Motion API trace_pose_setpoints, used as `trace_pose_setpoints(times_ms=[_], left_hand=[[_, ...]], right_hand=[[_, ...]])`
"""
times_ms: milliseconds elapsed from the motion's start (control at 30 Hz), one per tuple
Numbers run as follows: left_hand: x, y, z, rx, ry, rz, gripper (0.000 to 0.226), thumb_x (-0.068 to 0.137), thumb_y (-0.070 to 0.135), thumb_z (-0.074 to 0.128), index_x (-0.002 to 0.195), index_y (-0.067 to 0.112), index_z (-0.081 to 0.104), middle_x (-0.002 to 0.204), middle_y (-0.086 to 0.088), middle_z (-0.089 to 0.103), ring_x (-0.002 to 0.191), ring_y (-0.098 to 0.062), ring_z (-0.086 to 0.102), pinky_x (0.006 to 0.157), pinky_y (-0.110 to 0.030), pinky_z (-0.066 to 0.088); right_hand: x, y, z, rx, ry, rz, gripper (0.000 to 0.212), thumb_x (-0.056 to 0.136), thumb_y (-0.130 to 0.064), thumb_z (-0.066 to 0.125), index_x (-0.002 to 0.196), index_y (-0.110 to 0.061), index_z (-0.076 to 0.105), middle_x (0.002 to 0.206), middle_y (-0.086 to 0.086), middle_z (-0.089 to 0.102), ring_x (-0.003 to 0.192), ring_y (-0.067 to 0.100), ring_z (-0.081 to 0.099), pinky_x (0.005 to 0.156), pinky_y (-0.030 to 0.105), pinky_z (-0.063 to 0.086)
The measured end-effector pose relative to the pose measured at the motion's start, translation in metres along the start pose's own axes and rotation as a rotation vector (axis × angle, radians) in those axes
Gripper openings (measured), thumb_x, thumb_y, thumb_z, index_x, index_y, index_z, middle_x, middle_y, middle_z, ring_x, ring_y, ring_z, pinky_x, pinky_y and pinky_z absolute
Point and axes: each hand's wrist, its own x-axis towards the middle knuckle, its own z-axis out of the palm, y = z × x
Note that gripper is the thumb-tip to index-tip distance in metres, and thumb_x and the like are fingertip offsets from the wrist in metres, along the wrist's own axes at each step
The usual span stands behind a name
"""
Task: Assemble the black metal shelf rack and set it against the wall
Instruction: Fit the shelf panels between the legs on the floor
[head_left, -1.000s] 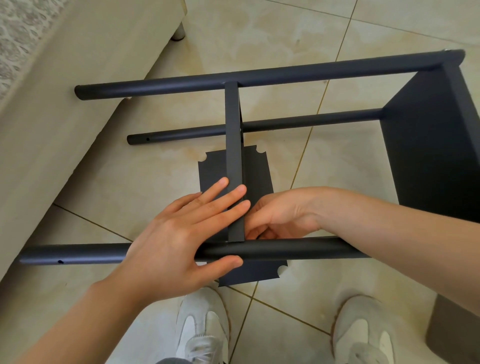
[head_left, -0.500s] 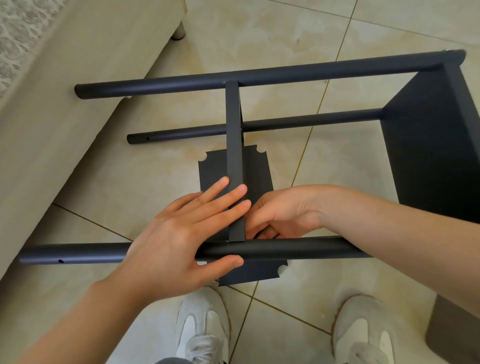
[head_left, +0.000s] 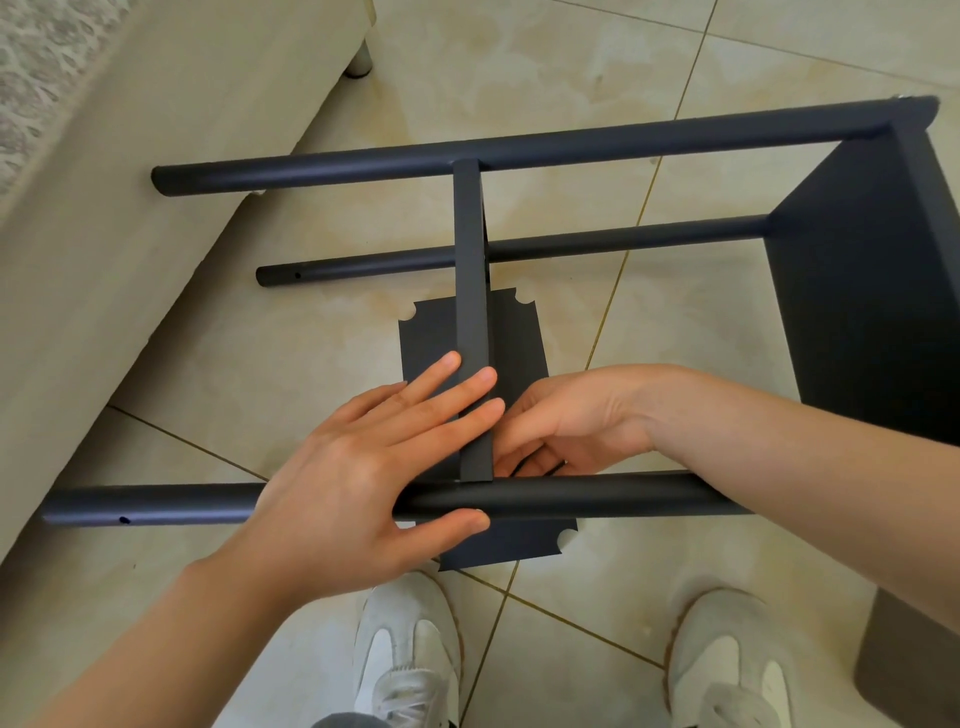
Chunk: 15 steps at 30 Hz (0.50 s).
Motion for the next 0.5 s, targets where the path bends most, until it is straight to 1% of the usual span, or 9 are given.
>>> trace_pose_setpoints(times_ms=[133,200,267,367,500], left_hand=[[-0.0003,-0.0005,-0.0002,-0.005,-0.004,-0.004,0.07,0.09,0.057,0.058,0.151,0.026,0.044,0.162,0.011,0.032,0.153,-0.012,0.021,0.114,-0.046,0.038],[-0.0003,-0.0004,0.0,-0.005,-0.006,-0.006,0.07,0.089,0.057,0.059,0.151,0.026,0.044,0.162,0.011,0.032,0.153,-0.012,0.021,0.114,-0.045,0.038],[-0.0003,-0.0003,0.0002,0.0,-0.01,-0.006,0.07,0.089,0.057,0.058,0.151,0.026,0.044,0.162,0.011,0.032,0.153,-0.012,0.021,0.115,-0.044,0.037],[-0.0001,0.0002,0.0,0.005,-0.006,-0.002,0.07,0.089,0.057,0.058,0.15,0.025,0.045,0.162,0.01,0.033,0.153,-0.012,0.021,0.115,-0.043,0.036],[-0.0001,-0.0004,-0.0002,0.004,-0.008,-0.003,0.07,0.089,0.057,0.058,0.15,0.025,0.045,0.161,0.01,0.033,0.153,-0.012,0.021,0.115,-0.044,0.037]], right_hand=[[0.0031,0.0004,0.0033,-0.033,0.02,0.023,0.011,0.089,-0.016,0.066,0.097,-0.012,0.073,0.097,0.009,0.075,0.089,0.021,0.069,0.099,0.039,0.05],[0.0053,-0.0002,0.0056,-0.038,0.029,0.02,0.013,0.09,-0.015,0.064,0.1,-0.011,0.072,0.099,0.01,0.074,0.091,0.022,0.069,0.101,0.041,0.049],[0.0049,-0.001,0.0054,-0.032,0.026,0.006,0.013,0.09,-0.013,0.064,0.099,-0.01,0.072,0.098,0.01,0.074,0.089,0.022,0.068,0.099,0.04,0.05],[0.0009,-0.0002,0.0014,-0.015,0.007,0.002,0.01,0.09,-0.012,0.065,0.093,-0.012,0.075,0.094,0.009,0.074,0.083,0.019,0.069,0.093,0.037,0.051],[-0.0003,-0.0002,0.0015,-0.035,0.017,0.011,0.01,0.09,-0.014,0.066,0.087,-0.014,0.076,0.091,0.008,0.074,0.082,0.018,0.07,0.091,0.036,0.052]])
